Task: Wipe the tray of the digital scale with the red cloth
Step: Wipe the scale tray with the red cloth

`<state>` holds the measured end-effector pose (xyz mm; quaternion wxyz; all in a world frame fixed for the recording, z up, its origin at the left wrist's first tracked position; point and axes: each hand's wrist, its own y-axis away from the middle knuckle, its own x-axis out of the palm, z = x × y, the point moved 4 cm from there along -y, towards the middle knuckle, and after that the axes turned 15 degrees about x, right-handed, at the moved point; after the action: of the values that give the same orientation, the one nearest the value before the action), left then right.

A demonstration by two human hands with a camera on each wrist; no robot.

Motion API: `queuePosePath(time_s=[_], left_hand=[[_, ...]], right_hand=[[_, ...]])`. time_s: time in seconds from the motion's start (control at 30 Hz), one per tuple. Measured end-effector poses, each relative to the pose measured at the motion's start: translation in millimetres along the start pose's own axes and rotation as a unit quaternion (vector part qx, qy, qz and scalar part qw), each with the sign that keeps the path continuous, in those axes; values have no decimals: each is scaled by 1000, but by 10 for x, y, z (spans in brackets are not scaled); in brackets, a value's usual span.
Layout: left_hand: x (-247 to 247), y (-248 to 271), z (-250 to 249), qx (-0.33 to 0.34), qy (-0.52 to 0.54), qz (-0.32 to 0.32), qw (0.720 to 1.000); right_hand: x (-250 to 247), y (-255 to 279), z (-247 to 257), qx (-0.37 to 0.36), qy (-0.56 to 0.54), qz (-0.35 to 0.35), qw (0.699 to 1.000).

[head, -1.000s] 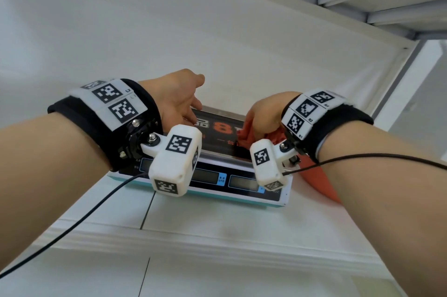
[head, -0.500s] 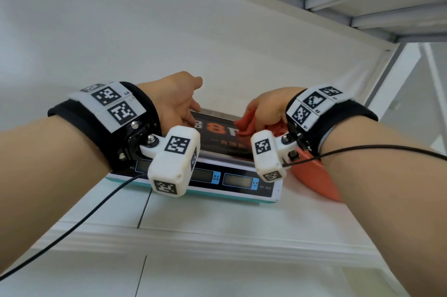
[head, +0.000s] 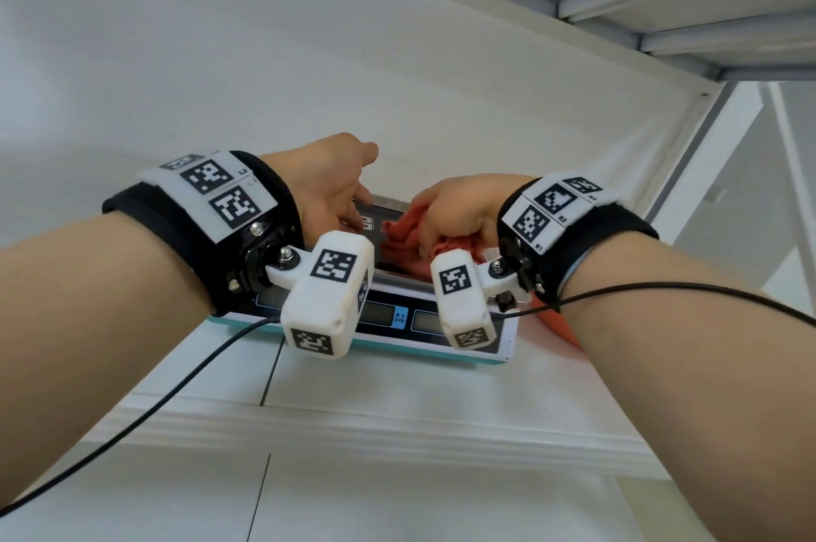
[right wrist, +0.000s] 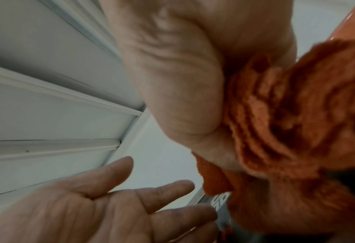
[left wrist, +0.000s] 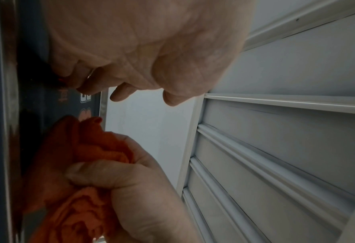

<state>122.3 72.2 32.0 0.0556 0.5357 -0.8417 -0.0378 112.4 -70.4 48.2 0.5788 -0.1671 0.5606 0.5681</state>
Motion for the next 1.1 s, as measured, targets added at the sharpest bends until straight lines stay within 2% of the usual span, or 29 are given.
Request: queuePosePath(time_s=[0.13,0.2,0.3,0.4,0.47,0.57,0.63,0.73,0.87,0.93,1.1], left_hand=[[-27,10,4,-1,3,2,1000],[-51,13,0,-2,3,-1,1000],[-65,17,0,-3,-4,0,1000],[-50,14,5,-2,-6,0,1000],[-32,20,0,-3,-4,-2,1000],[-34,24,-4,-2,0,1,1000],[-79,25,-4,-2,2,-1,1000],[-183,25,-8,-2,1,-10,1000],[-296,61,-36,0,1,-20,1000],[-329,78,-39,0,-2,-24,1000],[-338,97,-23,-2,-7,-32,999]], right_hand=[[-177,95,-97,19,86,-101,991],[-240,79,-181,33,139,-130,981],[-119,58,-202,39,190,-119,974],[-55,80,-115,17,170,-131,977],[-26,101,-50,7,157,-113,981],[-17,88,-21,7,60,-51,997],[-87,84,-35,4,17,-59,998],[-253,105,-120,3,78,-115,990],[-229,157,-202,67,247,-96,962],[-148,159,-192,69,272,-85,956],[-30,185,-28,3,144,-77,987]])
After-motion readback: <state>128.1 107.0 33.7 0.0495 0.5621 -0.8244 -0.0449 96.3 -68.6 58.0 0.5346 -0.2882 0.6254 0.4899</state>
